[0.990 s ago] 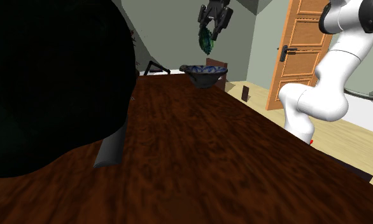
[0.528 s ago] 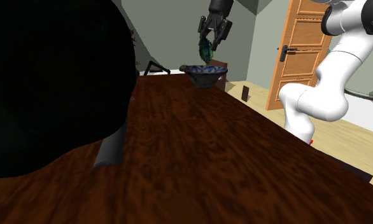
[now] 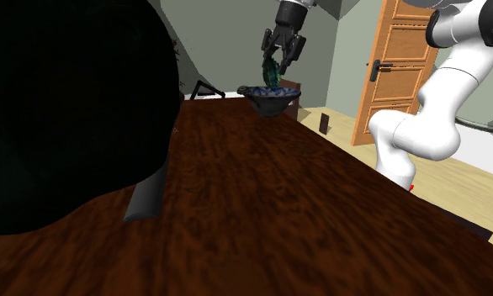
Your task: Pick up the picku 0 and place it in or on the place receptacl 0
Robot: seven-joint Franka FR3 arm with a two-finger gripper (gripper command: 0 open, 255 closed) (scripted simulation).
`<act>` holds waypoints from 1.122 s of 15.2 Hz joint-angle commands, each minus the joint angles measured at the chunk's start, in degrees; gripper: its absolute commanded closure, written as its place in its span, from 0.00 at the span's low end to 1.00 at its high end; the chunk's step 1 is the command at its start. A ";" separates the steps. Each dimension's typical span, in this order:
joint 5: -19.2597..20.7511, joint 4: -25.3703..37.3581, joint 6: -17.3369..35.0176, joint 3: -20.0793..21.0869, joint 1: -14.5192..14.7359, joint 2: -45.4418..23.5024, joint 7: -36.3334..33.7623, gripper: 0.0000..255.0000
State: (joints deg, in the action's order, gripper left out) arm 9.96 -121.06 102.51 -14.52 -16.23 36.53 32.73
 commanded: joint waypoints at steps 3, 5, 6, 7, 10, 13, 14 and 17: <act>0.00 -0.02 0.02 0.00 0.00 0.02 -0.01 1.00; 0.00 -0.01 0.02 0.00 0.00 0.02 0.00 0.00; 0.00 -0.01 0.02 0.00 0.00 0.02 0.00 0.00; 0.00 -0.01 0.02 0.00 0.00 0.02 0.00 0.00; -0.14 1.89 -1.89 0.27 0.04 0.01 0.05 0.00; -0.54 7.62 -7.21 0.93 0.19 -0.43 0.26 0.00; -0.54 7.62 -7.21 0.94 0.18 -0.43 0.26 0.00; -0.54 7.62 -7.21 0.94 0.18 -0.43 0.26 0.00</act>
State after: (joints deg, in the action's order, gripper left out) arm 9.44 -113.65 95.46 -13.60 -16.06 36.17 32.99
